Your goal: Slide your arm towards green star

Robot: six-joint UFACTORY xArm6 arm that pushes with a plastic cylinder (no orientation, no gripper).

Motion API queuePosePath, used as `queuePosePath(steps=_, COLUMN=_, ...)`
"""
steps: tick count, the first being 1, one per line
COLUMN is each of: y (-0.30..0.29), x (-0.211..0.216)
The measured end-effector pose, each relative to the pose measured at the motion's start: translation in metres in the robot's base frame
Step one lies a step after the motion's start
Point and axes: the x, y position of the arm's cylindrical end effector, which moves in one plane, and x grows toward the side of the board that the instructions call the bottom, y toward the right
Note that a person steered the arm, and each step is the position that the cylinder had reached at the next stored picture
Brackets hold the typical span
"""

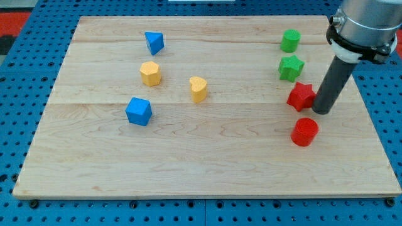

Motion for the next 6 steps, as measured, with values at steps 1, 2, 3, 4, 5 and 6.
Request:
queuePosePath(steps=1, y=-0.038, x=-0.025)
queuePosePath(steps=2, y=-0.07, x=-0.025)
queuePosePath(steps=3, y=-0.045, x=-0.025)
queuePosePath(steps=4, y=0.003, x=-0.035)
queuePosePath(steps=5, y=0.004, x=-0.084)
queuePosePath(steps=6, y=-0.003, x=-0.106)
